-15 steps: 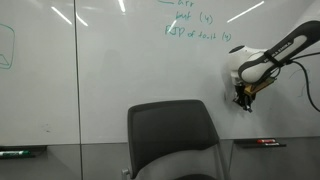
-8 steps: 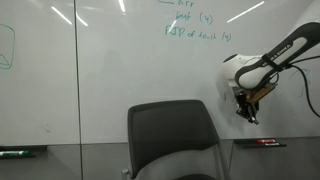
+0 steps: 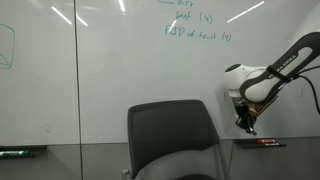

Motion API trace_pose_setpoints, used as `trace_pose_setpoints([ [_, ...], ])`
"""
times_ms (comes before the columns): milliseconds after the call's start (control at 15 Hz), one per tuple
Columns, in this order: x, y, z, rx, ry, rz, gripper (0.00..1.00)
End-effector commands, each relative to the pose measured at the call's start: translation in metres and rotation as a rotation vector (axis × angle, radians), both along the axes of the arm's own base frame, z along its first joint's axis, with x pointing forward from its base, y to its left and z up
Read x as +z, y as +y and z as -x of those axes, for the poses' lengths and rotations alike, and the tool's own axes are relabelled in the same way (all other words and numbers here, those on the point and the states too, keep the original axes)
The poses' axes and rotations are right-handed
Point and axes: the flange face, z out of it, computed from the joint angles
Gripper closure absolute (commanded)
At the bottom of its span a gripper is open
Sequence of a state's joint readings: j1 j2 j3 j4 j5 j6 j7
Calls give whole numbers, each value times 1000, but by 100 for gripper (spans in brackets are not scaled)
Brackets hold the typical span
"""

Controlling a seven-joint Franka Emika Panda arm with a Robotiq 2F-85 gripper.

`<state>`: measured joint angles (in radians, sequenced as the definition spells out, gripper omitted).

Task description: Use the marker on the chair to write some markings on the board

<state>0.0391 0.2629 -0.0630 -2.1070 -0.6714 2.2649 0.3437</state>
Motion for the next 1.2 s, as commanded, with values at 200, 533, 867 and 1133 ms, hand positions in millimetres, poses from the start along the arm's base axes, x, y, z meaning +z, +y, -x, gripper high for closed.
trace_pose_setpoints([
  [200, 22, 3, -23, 48, -138, -5, 94],
  [533, 27, 4, -42, 45, -181, -16, 94],
  [867, 18, 9, -56, 59, -182, -10, 94],
  [1133, 17, 2, -68, 34, -180, 10, 94],
])
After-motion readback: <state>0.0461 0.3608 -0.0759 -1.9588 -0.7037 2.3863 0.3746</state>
